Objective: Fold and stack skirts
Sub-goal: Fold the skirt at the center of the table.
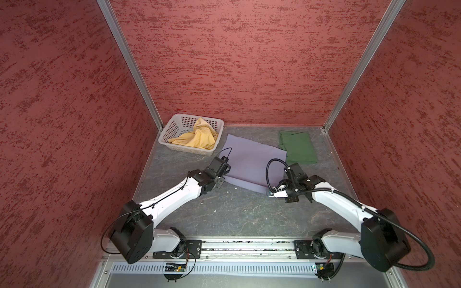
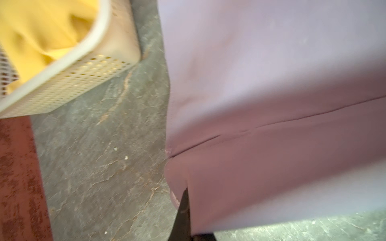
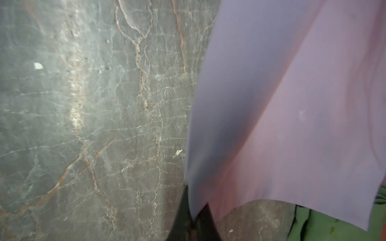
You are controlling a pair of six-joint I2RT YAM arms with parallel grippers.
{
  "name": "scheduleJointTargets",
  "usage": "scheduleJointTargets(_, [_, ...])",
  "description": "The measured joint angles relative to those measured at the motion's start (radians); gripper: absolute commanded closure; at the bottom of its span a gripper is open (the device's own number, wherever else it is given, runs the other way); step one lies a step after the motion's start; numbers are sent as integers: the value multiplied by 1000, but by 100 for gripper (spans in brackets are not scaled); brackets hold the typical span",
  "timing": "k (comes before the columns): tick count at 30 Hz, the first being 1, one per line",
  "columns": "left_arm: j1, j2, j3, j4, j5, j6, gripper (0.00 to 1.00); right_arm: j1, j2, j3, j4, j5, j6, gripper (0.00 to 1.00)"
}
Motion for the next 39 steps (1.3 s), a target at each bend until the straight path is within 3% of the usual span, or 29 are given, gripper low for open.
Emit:
scheduleJointTargets(13, [-139, -107, 105, -272, -189, -206, 100, 106, -192, 8, -201, -50, 104, 100])
scheduleJointTargets(20, [-152, -153, 180, -350, -263, -267, 100, 144, -214, 91, -242, -76, 147, 100])
scheduleJointTargets(29, [-31, -68, 205, -246, -220, -153, 100, 138, -86, 133, -209, -76, 154, 100])
scheduleJointTargets(39, [74, 176, 371, -98, -169, 11, 100, 9, 37, 226, -152, -77, 124, 100])
